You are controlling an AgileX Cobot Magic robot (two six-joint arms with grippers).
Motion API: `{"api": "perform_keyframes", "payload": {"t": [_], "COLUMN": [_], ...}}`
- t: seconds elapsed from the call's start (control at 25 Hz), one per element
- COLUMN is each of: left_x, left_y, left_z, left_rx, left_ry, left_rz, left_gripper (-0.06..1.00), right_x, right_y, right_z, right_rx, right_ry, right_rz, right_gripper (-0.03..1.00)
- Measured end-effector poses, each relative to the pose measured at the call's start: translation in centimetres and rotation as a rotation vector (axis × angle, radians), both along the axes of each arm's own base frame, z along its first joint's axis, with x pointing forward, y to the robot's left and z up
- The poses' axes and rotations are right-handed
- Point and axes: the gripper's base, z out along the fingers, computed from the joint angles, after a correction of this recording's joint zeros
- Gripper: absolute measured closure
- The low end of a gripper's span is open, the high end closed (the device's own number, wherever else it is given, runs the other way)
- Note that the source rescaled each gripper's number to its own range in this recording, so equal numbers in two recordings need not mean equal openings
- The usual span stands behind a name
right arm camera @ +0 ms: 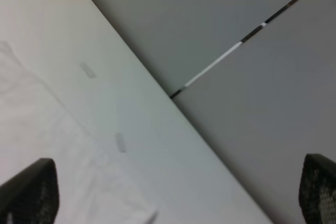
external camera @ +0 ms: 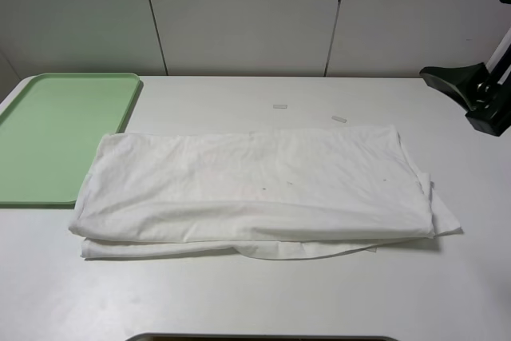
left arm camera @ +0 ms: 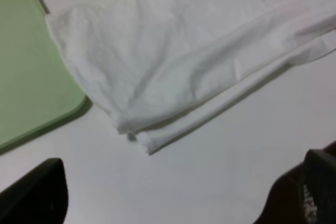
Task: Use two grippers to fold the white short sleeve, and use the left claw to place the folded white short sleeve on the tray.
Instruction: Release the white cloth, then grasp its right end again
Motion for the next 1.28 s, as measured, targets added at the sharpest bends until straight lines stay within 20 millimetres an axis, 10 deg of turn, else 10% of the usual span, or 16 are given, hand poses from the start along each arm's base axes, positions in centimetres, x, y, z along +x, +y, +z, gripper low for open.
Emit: {"api": "perform_keyframes", "payload": {"t": [0.68,1.28], "left_x": [-0.1,-0.1], "left_y": [-0.5,-0.6], "left_z": [0.0,0.0], "left_rx": [0.0,0.003], "left_ry": [0.0,-0.001], "left_rz": [0.495,0.568], "left_gripper": [0.08,0.08], "right_x": [-1.1,-2.2], "right_y": [0.2,-0.3], "right_z": [-1.7,-3.3], "right_rx": [0.507,0.468], "right_ry": [0.404,0.589], "right_rz": [-0.279,-0.384], "right_gripper": [-0.03,-0.03]}}
